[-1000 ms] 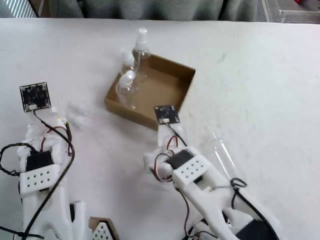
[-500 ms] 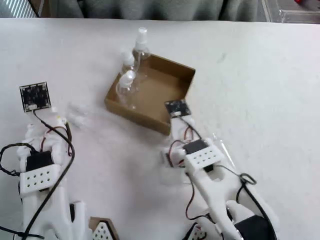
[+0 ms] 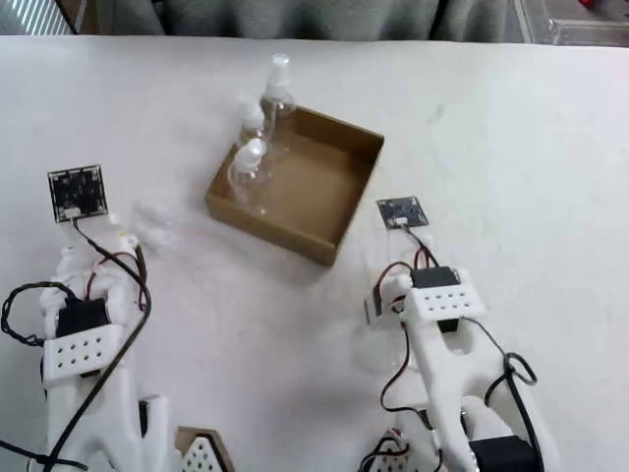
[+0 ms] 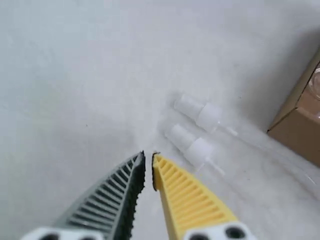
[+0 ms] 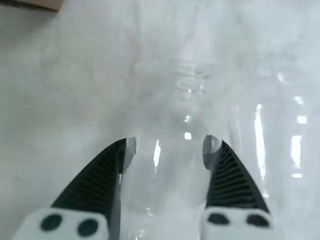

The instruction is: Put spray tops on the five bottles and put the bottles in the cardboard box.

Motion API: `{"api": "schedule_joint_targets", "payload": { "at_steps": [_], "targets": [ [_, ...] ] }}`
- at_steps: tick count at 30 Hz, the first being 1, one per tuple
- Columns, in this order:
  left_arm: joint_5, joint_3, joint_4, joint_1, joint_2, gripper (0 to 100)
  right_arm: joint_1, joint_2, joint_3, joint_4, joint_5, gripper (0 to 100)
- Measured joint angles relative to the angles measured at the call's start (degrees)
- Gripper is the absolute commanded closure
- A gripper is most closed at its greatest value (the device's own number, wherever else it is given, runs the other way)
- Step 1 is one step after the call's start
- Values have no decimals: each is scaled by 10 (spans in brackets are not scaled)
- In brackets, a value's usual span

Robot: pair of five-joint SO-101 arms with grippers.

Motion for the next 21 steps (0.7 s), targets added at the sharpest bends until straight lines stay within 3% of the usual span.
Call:
{"api": "schedule_joint_targets", "payload": {
  "at_steps": [6, 16, 21],
  "targets": [
    [0, 0, 0, 0, 0, 961, 0, 0, 0, 0, 0, 635],
    [0, 0, 0, 0, 0, 961, 0, -1, -57, 44, 0, 638],
    [0, 0, 0, 0, 0, 961, 0, -1, -86, 54, 0, 736]
  ]
}}
